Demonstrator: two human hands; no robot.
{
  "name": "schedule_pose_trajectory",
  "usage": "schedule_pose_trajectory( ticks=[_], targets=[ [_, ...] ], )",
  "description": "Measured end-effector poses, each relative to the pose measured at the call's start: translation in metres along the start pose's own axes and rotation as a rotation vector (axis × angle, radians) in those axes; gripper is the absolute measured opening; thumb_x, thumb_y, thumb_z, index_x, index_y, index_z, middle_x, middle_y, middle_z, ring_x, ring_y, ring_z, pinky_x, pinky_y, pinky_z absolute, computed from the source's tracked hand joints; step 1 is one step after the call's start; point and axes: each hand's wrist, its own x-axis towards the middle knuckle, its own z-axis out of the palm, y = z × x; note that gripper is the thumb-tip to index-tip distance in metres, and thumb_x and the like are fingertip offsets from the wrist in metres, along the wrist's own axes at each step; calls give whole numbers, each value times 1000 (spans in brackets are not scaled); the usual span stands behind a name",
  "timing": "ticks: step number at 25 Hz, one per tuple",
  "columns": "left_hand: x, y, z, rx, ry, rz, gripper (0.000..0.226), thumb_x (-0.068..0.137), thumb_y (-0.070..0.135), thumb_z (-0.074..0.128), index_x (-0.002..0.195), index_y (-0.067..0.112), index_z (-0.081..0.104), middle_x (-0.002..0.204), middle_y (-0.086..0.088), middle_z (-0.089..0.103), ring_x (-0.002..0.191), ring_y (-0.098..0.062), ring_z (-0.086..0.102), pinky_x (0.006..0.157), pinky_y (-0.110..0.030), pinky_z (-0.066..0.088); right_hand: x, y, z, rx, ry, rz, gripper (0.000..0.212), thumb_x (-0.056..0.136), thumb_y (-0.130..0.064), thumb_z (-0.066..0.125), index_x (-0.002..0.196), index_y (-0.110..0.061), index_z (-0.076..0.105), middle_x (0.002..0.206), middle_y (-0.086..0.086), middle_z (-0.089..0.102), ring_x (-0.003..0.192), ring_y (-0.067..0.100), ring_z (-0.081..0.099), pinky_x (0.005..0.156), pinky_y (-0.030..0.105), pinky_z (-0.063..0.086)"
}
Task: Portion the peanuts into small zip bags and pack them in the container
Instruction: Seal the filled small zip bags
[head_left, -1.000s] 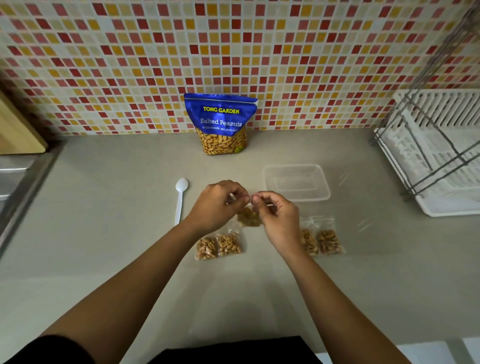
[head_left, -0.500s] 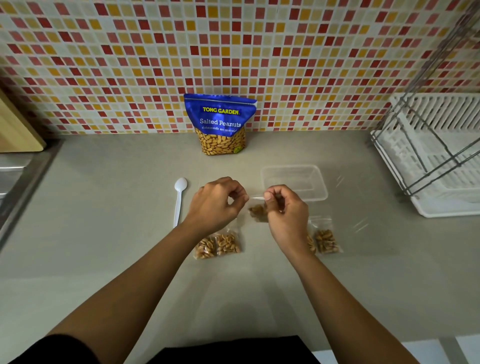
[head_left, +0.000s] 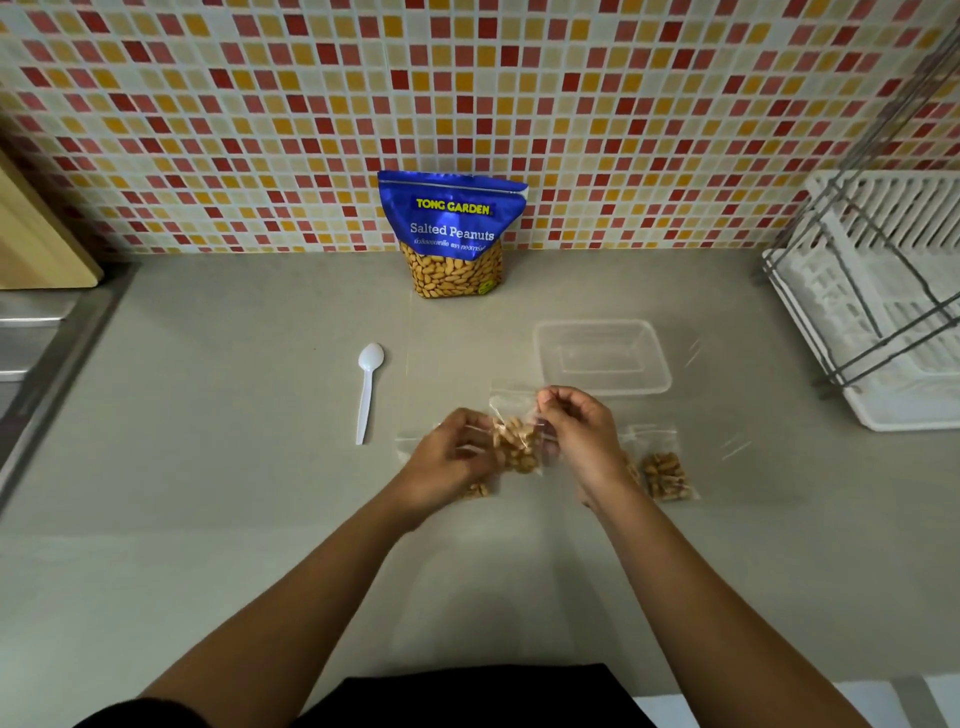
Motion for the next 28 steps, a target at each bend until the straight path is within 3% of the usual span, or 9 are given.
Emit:
schedule_pose_trajectory(
  ticks=[2, 4, 7, 10, 13, 18, 21, 25, 28],
  targets=[
    [1, -15, 7, 38, 144, -67, 23, 81, 7, 68, 96, 16, 53, 84, -4, 66, 74, -17, 62, 71, -31, 50, 5, 12, 0, -63, -13, 11, 8, 88, -21, 63, 80, -23, 65, 78, -3, 68, 77, 16, 65, 64, 29, 53],
    [4, -24, 9, 225, 271, -83, 21, 79, 12, 68, 97, 15, 56, 76, -3, 70, 69, -17, 64, 67, -24, 49, 12, 22, 0, -315, -1, -93, 5, 86, -22, 66, 81, -22, 67, 81, -4, 69, 80, 16, 65, 72, 31, 54],
    [5, -24, 16, 628, 298, -58, 24, 83, 18, 63, 105, 11, 59, 87, -9, 72, 84, -23, 66, 65, -23, 44, 16, 28, 6, -675, -12, -182, 16, 85, -24, 66, 91, -11, 73, 92, 5, 74, 85, 17, 67, 72, 19, 44],
    [2, -14, 27, 922, 319, -21, 28, 88, 25, 55, 111, 8, 58, 100, -11, 68, 97, -28, 62, 73, -29, 41, 12, 28, 5, -797, -49, -208, 23, 86, -19, 62, 99, -2, 70, 98, 13, 73, 91, 26, 68, 78, 27, 50],
    [10, -7, 33, 873, 353, 63, 31, 88, 25, 54, 114, 7, 58, 104, -12, 66, 98, -29, 61, 75, -31, 44, 9, 19, -18, -790, -36, -234, 32, 85, -20, 61, 115, -8, 66, 105, 9, 72, 96, 21, 68, 89, 28, 51],
    [43, -2, 70, 799, 140, 109, 33, 89, 22, 57, 118, 7, 60, 110, -14, 65, 103, -28, 60, 90, -30, 45, 24, 12, -95, -929, 39, -362, 21, 80, -8, 63, 98, -10, 72, 97, 13, 71, 87, 29, 67, 82, 32, 51],
    [63, -4, 96, 869, 41, 136, 43, 90, 29, 55, 129, 10, 53, 122, -16, 56, 113, -32, 54, 97, -31, 40, 40, 19, -124, -1059, -23, -390, 26, 82, -8, 61, 107, -9, 70, 105, 15, 65, 96, 33, 62, 88, 35, 48],
    [84, -8, 117, 902, 124, 105, 44, 90, 31, 54, 131, 13, 50, 124, -17, 49, 114, -35, 51, 99, -37, 42, 54, 25, -130, -1237, -210, -448, 33, 87, -22, 60, 118, -11, 63, 114, 10, 57, 109, 29, 51, 94, 35, 44],
    [91, -9, 131, 981, 168, 92, 36, 90, 25, 52, 122, 10, 52, 123, -17, 46, 113, -35, 47, 97, -42, 43, 56, 22, -130, -1270, -221, -536, 24, 86, -19, 59, 108, -11, 66, 112, 8, 57, 110, 28, 49, 91, 36, 44]
  ],
)
